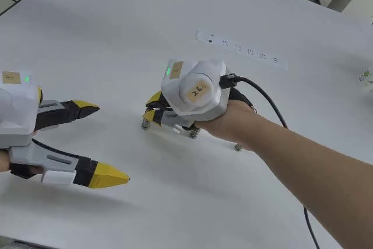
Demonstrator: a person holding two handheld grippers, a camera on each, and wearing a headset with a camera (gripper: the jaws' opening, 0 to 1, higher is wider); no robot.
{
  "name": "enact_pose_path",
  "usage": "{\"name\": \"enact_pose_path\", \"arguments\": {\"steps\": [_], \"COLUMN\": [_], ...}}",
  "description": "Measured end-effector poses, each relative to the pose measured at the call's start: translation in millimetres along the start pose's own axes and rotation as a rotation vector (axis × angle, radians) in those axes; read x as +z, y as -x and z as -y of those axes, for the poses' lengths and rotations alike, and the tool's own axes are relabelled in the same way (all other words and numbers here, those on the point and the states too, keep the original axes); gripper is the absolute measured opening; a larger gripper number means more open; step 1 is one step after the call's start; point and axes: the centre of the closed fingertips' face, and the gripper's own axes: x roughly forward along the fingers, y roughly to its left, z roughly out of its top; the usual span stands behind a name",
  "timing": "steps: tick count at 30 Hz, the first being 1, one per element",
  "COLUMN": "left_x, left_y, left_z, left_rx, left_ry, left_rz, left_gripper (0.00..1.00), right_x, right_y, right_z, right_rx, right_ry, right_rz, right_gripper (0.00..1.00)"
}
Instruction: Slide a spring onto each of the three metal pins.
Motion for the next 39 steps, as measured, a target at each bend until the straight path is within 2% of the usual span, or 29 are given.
{"name": "enact_pose_path", "arguments": {"steps": [3, 8, 9, 12, 15, 20, 24, 28, 31, 39], "left_x": [0.4, 2.0, 2.4, 5.6, 8.0, 13.0, 16.8, 23.4, 26.5, 32.6], "left_y": [-0.8, -0.6, -0.5, 0.2, 0.6, 0.0, -3.0, -6.5, -9.1, -14.7], "left_z": [0.9, 1.8, 1.8, 1.7, 0.8, 0.8, 3.2, 4.3, 3.8, 5.6], "left_rx": [-0.003, -0.003, -0.003, -0.001, 0.004, 0.006, 0.0, -0.003, -0.004, -0.006], "left_ry": [-0.002, -0.003, -0.004, -0.004, -0.007, -0.015, -0.03, -0.05, -0.059, -0.069], "left_rz": [-0.001, 0.001, 0.0, 0.007, 0.01, 0.017, 0.019, 0.027, 0.027, 0.033], "left_gripper": [0.98, 0.98, 0.98, 0.98, 0.98, 0.98, 0.98, 0.98, 0.98, 0.98], "right_x": [-0.2, -0.4, 0.0, 1.5, 3.2, 10.7, 5.8, -0.7, -2.2, -11.3], "right_y": [0.2, 0.5, 1.0, 3.7, 9.0, 27.2, 40.4, 52.5, 63.0, 83.2], "right_z": [0.8, -0.3, 1.4, 1.6, 3.6, 6.2, 3.6, -4.3, -9.8, -14.2], "right_rx": [-0.002, -0.004, -0.019, -0.019, -0.04, -0.068, -0.083, -0.09, -0.094, -0.141], "right_ry": [0.011, -0.017, -0.03, -0.081, -0.093, -0.234, -0.311, -0.335, -0.366, -0.416], "right_rz": [-0.006, -0.002, 0.003, 0.022, 0.04, 0.142, 0.19, 0.211, 0.249, 0.305], "right_gripper": [0.09, 0.11, 0.13, 0.17, 0.18, 0.21, 0.23, 0.25, 0.28, 0.39]}}
